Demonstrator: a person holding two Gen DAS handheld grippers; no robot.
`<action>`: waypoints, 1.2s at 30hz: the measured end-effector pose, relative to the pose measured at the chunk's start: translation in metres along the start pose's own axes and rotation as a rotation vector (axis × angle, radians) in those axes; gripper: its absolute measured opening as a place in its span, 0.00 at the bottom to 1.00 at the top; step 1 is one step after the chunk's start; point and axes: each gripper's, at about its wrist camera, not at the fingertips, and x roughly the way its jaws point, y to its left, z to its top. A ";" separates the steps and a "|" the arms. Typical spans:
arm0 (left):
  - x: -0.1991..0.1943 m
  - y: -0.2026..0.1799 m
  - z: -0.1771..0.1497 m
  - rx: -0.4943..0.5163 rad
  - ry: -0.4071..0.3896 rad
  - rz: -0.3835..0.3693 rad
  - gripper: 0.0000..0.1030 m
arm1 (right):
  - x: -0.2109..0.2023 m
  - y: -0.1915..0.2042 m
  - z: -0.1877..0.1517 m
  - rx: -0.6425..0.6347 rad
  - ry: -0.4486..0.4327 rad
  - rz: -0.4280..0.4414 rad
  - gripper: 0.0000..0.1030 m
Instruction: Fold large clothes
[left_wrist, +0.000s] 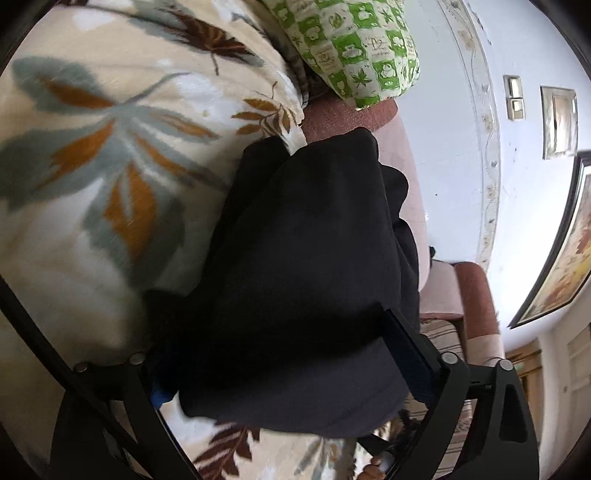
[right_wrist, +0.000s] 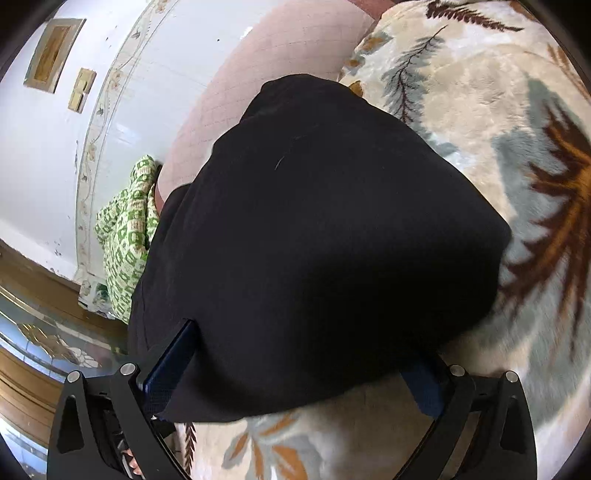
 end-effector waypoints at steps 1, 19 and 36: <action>0.003 -0.004 0.000 0.011 -0.007 0.017 0.95 | 0.005 0.001 0.007 0.006 0.001 0.011 1.00; -0.066 -0.092 -0.060 0.277 -0.049 0.334 0.44 | -0.083 0.052 0.000 -0.107 -0.030 0.075 0.45; -0.129 -0.093 -0.079 0.437 -0.170 0.432 0.70 | -0.172 0.020 -0.023 -0.116 -0.258 -0.226 0.78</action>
